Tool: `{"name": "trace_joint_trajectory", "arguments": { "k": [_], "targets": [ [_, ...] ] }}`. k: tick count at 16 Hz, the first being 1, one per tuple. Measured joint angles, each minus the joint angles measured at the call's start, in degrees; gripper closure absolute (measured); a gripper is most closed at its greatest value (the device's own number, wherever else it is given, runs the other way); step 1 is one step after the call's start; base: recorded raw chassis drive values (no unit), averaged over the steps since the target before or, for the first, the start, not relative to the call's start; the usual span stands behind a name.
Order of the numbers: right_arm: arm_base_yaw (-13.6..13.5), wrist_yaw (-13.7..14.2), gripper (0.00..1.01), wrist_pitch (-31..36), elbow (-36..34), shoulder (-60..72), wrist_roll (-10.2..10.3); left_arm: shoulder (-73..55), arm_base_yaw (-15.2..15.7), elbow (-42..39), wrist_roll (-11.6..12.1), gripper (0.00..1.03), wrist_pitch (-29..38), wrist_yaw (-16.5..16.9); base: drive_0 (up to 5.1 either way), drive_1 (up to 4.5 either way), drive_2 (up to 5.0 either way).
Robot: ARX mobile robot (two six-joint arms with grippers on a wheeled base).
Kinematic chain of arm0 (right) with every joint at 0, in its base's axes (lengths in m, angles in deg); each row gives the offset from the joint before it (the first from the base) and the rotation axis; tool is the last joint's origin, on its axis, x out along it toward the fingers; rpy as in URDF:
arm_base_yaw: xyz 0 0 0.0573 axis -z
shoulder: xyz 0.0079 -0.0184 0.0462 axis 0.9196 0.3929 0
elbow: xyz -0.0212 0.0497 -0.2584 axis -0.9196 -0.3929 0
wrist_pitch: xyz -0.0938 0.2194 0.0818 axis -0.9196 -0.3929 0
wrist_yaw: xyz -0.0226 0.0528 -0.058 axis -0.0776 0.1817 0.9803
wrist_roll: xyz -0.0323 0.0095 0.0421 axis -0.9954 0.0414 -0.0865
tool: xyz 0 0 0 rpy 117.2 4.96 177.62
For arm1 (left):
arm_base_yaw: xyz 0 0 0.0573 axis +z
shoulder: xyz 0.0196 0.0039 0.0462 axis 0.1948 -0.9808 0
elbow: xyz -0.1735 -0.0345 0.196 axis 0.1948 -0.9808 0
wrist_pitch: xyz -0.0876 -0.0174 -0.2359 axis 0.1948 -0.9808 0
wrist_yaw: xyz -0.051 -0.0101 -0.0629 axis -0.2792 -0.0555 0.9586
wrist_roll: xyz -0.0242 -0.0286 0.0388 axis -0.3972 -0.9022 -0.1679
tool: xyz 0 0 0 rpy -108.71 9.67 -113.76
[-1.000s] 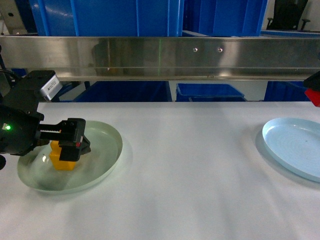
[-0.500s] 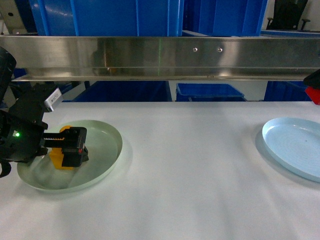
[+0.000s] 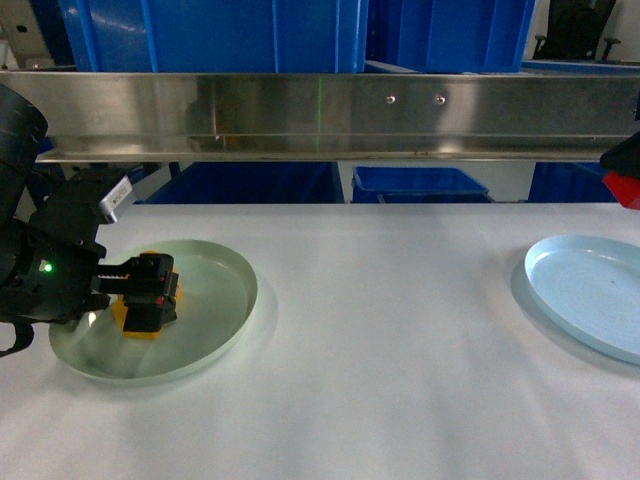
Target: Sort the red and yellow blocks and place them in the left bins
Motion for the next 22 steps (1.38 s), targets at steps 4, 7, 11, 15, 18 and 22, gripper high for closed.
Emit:
{"name": "trace_joint_trajectory", "arguments": {
  "k": [4,7,11,15,18,22],
  "targets": [
    [0.07,-0.04,0.72,0.02,-0.59,-0.07,0.04,-0.02,-1.22,-0.15,-0.66,0.70,0.37,0.68,0.0,0.00,0.0],
    [0.15,-0.28,0.72,0.17,-0.92,-0.11,0.04,0.42,-1.20,-0.57,-0.63,0.76,0.44,0.68,0.0,0.00,0.0],
    [0.26,-0.46,0.72,0.44,-1.20,-0.11,0.09,4.42,-0.13,-2.08,-0.92,0.76,-1.14,0.83,0.0,0.00,0.0],
    [-1.49,-0.61,0.72,0.87,1.11,-0.90,0.20,21.64,2.86,-5.16,-4.52,0.76,-4.87,2.36,0.0,0.00,0.0],
    [0.46,-0.98,0.72,-0.13,-0.04,-6.82,0.15,31.30,1.51,-10.10,-7.21,0.76,-9.11,1.73,0.0,0.00,0.0],
    [4.48,-0.46,0.72,-3.13,-1.97,-18.45,0.22,43.76,-2.16,-9.73,-10.34,0.76,-15.91,2.86,0.0,0.00,0.0]
  ]
}}
